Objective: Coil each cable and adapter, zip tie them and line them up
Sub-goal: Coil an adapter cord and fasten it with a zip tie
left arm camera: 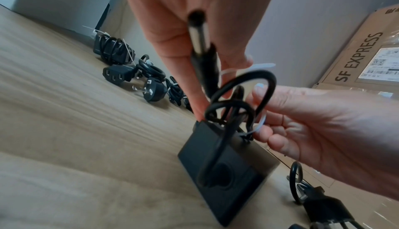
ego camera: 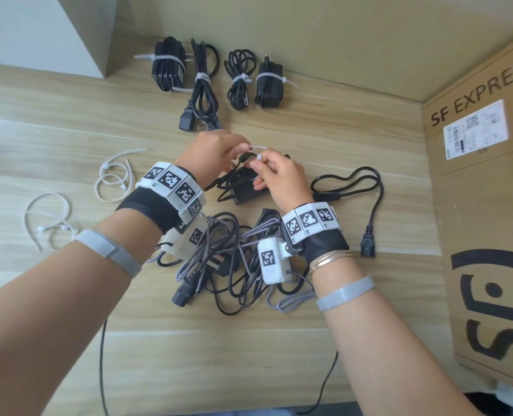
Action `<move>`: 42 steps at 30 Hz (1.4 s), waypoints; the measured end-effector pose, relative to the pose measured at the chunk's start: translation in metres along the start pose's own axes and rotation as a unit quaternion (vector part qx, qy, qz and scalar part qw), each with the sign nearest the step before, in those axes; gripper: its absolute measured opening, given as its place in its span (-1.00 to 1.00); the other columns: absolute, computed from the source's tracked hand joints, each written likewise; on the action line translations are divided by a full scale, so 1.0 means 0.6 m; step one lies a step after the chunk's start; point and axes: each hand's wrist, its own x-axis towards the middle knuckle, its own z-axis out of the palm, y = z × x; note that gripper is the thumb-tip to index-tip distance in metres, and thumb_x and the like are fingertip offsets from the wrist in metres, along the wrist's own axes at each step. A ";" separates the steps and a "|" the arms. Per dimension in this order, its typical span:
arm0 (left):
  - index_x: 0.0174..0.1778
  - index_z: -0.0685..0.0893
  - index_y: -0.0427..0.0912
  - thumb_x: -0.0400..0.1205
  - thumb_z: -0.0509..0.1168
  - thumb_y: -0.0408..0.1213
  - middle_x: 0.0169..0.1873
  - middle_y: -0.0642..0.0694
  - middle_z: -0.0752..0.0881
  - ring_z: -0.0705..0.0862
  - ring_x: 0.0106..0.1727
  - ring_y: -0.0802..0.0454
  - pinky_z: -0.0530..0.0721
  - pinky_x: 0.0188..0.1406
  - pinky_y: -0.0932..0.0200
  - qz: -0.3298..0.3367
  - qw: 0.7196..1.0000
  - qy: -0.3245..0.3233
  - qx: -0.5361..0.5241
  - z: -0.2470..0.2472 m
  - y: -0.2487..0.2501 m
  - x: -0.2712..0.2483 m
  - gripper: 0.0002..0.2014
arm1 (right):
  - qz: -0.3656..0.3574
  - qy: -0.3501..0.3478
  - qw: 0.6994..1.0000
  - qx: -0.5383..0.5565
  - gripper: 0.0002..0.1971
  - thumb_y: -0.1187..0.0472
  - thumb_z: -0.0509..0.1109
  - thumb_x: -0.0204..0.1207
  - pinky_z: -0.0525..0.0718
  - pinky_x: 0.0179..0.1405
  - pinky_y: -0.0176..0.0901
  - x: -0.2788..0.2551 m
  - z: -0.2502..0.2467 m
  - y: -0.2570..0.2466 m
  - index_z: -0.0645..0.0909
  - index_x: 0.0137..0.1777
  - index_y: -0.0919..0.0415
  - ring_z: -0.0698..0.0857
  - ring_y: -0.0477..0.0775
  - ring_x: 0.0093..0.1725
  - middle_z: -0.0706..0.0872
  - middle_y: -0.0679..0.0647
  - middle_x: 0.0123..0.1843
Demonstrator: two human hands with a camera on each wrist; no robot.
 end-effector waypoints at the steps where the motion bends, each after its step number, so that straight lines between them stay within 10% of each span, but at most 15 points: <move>1: 0.07 0.68 -0.35 0.71 0.11 -0.22 -0.19 -0.32 0.62 0.72 -0.22 -0.20 0.72 -0.16 -0.08 -0.006 1.000 -0.010 -0.005 -0.002 0.001 0.000 -0.69 | -0.003 0.001 1.000 0.000 -0.87 0.22 0.31 0.59 0.77 -0.14 -0.01 0.000 0.000 0.001 0.55 -0.20 0.17 0.71 -0.13 -0.42 0.75 0.05 -0.31; 12: -0.12 0.57 -0.33 0.70 0.08 -0.43 -0.36 -0.04 0.52 0.71 -0.16 -0.11 0.64 -0.36 0.49 -0.038 0.995 -0.067 -0.060 -0.007 -0.009 0.004 -0.82 | 0.010 -0.033 0.998 0.047 -0.77 0.09 0.15 0.69 0.74 0.06 0.17 0.002 0.006 0.019 0.40 -0.24 0.00 0.81 0.02 -0.22 0.80 -0.07 -0.06; 42: -0.22 0.52 -0.19 0.70 0.10 -0.38 -0.36 -0.15 0.58 0.73 -0.17 -0.18 0.69 -0.34 0.34 -0.026 0.996 -0.064 -0.062 -0.004 -0.005 0.001 -0.81 | 0.003 -0.023 0.998 0.050 -0.74 0.09 0.15 0.68 0.74 0.02 0.21 0.005 0.009 0.021 0.38 -0.27 -0.10 0.80 0.07 -0.25 0.81 -0.02 -0.06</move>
